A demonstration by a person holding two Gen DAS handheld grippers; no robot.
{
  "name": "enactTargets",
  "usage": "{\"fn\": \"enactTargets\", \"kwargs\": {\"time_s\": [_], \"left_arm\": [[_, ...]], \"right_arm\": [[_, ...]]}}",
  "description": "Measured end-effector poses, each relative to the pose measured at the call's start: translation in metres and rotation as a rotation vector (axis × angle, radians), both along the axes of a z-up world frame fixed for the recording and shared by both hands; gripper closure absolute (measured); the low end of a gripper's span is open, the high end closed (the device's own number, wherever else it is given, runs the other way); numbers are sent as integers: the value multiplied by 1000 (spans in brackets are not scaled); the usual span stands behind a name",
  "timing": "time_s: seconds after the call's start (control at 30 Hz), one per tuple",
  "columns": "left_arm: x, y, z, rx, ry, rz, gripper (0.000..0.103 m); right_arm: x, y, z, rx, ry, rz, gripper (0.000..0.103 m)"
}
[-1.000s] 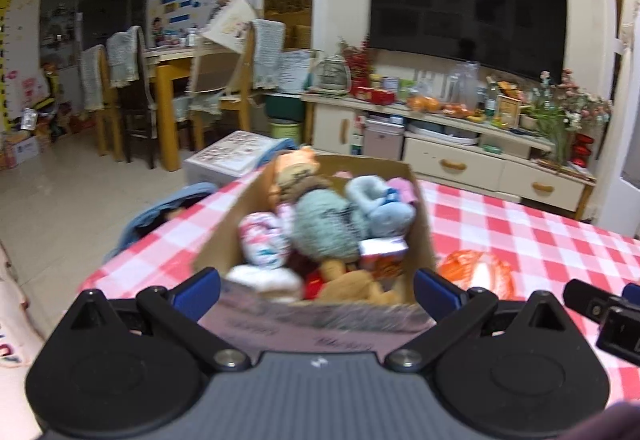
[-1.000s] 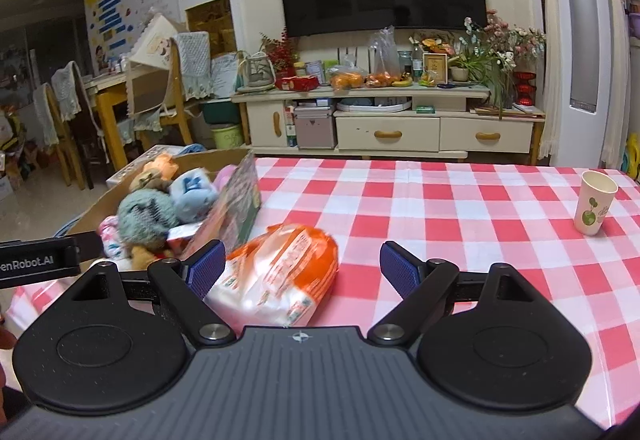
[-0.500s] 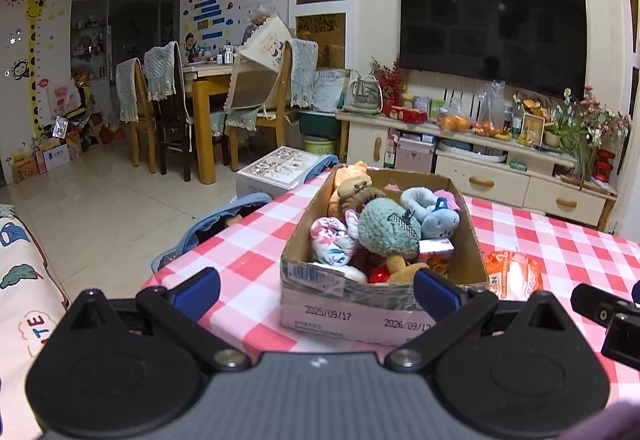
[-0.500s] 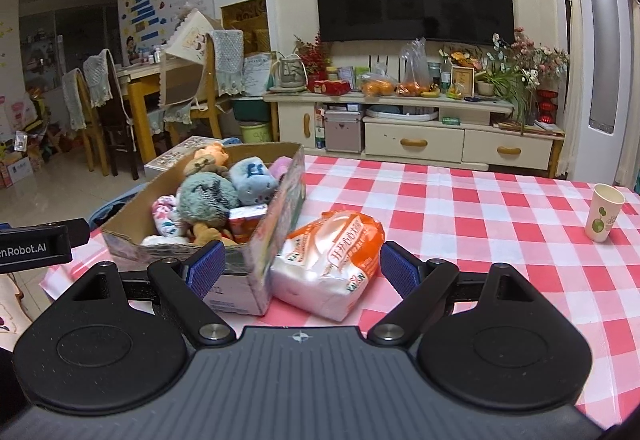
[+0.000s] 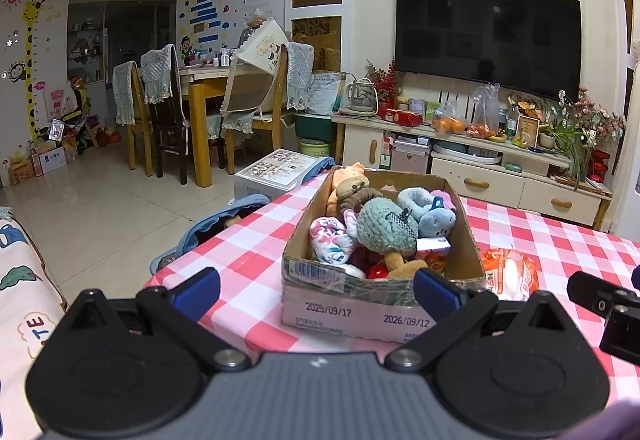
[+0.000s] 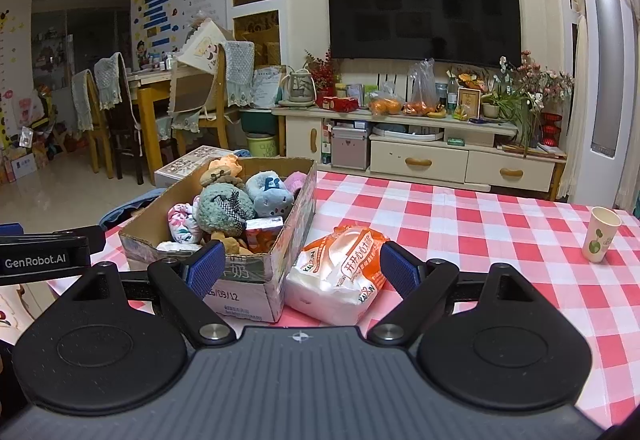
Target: Organize soft objects
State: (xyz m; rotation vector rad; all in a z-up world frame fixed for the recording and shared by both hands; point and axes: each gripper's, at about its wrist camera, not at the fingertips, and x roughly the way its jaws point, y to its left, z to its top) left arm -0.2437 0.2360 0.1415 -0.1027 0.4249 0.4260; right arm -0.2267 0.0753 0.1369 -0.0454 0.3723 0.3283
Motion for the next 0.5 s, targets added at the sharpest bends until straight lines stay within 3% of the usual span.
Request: {"fn": "enactTargets", "kwargs": {"time_s": [0.5], "left_arm": [[14, -12, -10, -7, 38, -46, 1]], "right_arm": [[10, -14, -14, 40, 46, -27, 0]]}}
